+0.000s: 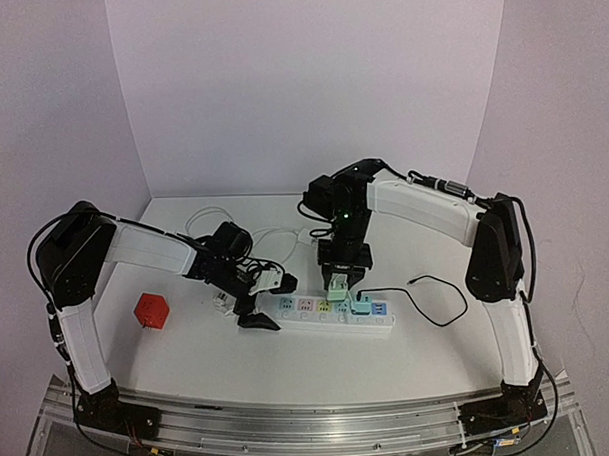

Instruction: Insert the plug

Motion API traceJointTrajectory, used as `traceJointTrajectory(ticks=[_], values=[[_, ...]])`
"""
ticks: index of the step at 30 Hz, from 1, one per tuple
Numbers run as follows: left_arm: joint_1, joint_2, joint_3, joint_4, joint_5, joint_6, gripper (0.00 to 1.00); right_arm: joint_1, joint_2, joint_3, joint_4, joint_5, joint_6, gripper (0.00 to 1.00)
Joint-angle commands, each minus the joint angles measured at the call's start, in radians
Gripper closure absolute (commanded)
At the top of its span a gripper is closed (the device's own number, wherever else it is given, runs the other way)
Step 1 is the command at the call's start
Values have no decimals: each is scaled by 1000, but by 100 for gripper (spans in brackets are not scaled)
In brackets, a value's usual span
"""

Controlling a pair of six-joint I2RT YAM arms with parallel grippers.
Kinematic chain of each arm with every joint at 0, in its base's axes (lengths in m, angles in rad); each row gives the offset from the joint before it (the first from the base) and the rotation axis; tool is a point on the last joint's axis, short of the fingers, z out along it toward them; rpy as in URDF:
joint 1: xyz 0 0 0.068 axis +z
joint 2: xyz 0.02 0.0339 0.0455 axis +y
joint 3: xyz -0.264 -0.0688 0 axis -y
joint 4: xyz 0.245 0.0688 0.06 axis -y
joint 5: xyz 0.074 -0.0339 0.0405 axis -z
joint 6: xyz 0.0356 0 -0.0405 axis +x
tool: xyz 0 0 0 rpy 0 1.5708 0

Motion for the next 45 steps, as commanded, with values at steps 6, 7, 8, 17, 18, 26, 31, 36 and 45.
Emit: traceJointTrajectory(ticks=[6, 7, 8, 17, 18, 26, 31, 36, 45], values=[[-10, 25, 11, 51, -13, 14, 2, -8, 21, -20, -63, 33, 9, 100], [-10, 24, 8, 52, -12, 15, 4, -8, 26, -19, -62, 33, 8, 100], [-10, 22, 5, 53, -9, 15, 5, -10, 30, -18, -62, 32, 7, 100], [-10, 14, 0, 38, 17, 7, 14, -16, 59, -12, -66, 61, 7, 100], [-10, 13, 0, 38, 17, 7, 14, -16, 57, -12, -69, 66, 8, 100], [-10, 13, -4, 39, 20, 6, 16, -16, 57, -34, -80, 83, 10, 100], [-10, 12, -4, 44, 17, 5, 16, -16, 58, -44, -80, 83, 11, 100], [-10, 10, -7, 46, 17, 3, 16, -17, 60, -66, -81, 90, 13, 100], [-10, 11, -9, 50, 15, 0, 16, -15, 63, -60, -149, 161, 18, 100]])
